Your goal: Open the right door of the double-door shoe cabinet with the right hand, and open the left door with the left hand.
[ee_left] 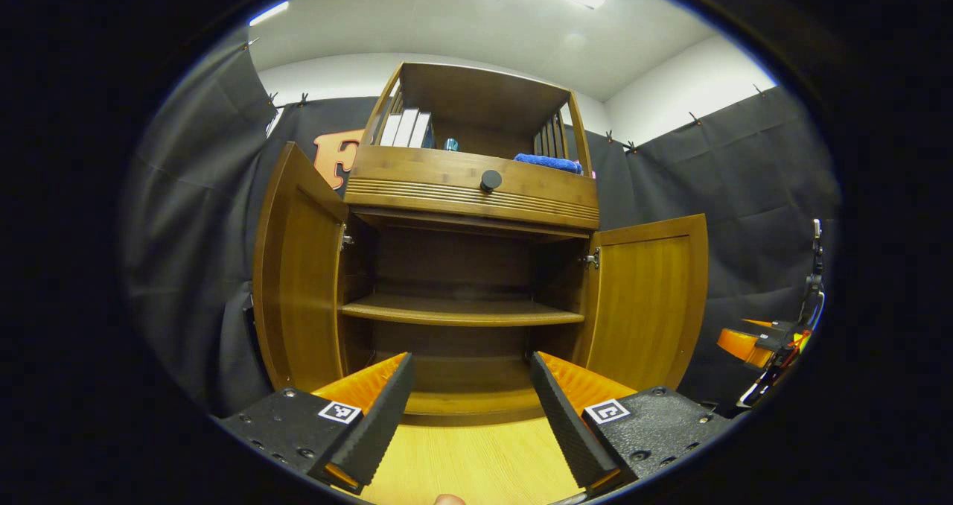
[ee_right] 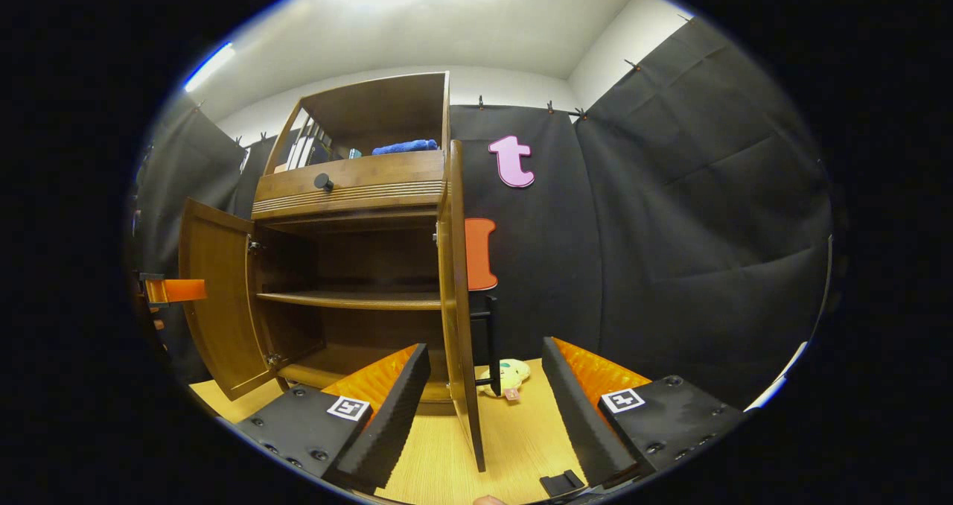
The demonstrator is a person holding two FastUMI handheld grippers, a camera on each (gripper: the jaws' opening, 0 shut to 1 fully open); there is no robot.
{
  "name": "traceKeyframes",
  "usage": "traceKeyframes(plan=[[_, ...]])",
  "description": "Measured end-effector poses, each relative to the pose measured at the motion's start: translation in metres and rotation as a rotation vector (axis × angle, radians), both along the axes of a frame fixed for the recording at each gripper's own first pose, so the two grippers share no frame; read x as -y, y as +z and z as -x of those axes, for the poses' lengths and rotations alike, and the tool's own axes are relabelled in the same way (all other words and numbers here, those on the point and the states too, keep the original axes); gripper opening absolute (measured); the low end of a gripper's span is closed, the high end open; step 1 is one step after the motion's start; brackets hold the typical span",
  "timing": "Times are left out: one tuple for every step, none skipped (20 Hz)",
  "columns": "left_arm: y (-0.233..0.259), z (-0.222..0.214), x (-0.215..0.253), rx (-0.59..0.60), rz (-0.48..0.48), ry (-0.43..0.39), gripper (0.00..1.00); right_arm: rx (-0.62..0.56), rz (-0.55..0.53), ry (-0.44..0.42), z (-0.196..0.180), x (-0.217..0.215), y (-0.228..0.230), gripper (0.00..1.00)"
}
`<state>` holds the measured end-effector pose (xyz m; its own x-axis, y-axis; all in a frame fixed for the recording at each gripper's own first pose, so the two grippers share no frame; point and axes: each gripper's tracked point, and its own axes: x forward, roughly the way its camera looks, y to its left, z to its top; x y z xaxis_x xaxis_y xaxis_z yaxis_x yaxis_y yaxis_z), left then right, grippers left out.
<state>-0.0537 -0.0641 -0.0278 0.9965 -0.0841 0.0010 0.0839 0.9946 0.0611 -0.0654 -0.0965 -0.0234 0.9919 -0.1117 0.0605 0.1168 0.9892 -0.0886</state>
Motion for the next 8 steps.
traceKeyframes(plan=[[0.0000, 0.0005, 0.0010, 0.002, 0.003, -0.004, 0.94, 0.004, 0.003, -0.008, 0.0013, 0.0017, 0.0012, 0.89], [0.0001, 0.0006, 0.0029, 0.002, 0.007, -0.008, 0.97, 0.007, 0.006, -0.011, 0.0022, 0.0020, 0.0014, 0.89], [-0.0014, 0.0016, 0.0034, 0.000, 0.009, -0.010, 0.94, 0.008, 0.008, -0.011, 0.0023, 0.0019, 0.0024, 0.89], [-0.0009, 0.0016, 0.0032, 0.000, 0.007, -0.010, 0.94, 0.008, 0.008, -0.008, 0.0032, 0.0012, 0.0025, 0.89], [0.0008, 0.0017, 0.0030, 0.001, 0.003, -0.008, 0.94, 0.006, 0.005, -0.002, 0.0053, 0.0000, 0.0019, 0.89], [0.0014, 0.0011, 0.0023, 0.005, 0.000, -0.003, 0.94, 0.005, 0.000, 0.003, 0.0056, -0.0008, 0.0015, 0.97], [0.0021, 0.0011, 0.0013, 0.006, -0.001, 0.001, 0.94, 0.006, -0.005, 0.006, 0.0062, -0.0008, 0.0017, 0.89], [0.0007, 0.0002, 0.0022, 0.004, -0.001, 0.001, 0.94, 0.008, -0.014, 0.011, 0.0062, -0.0005, 0.0024, 0.89]])
